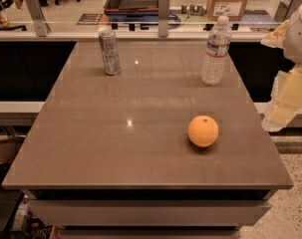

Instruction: Pick redbull can

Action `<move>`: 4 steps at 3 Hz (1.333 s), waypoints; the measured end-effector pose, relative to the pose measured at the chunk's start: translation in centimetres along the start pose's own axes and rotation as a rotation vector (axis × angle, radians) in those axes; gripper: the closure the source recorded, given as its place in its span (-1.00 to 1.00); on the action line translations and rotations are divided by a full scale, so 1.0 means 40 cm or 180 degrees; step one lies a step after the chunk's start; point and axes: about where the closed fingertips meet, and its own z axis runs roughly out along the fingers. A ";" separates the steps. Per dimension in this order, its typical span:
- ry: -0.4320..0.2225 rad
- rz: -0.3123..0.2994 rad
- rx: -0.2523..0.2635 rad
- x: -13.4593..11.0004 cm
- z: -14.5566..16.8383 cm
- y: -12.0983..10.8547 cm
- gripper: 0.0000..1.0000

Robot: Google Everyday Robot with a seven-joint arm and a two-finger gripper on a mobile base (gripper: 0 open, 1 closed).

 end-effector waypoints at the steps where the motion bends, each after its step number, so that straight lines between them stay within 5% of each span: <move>1: -0.0257 -0.0002 0.0054 -0.057 0.035 -0.041 -1.00; 2: -0.0664 0.0059 0.0084 -0.142 0.074 -0.096 -1.00; 4: -0.1740 0.0690 0.0010 -0.309 0.182 -0.131 -1.00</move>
Offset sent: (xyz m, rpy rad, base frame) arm 0.0981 0.0819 -0.0015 0.3554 -0.1240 0.0578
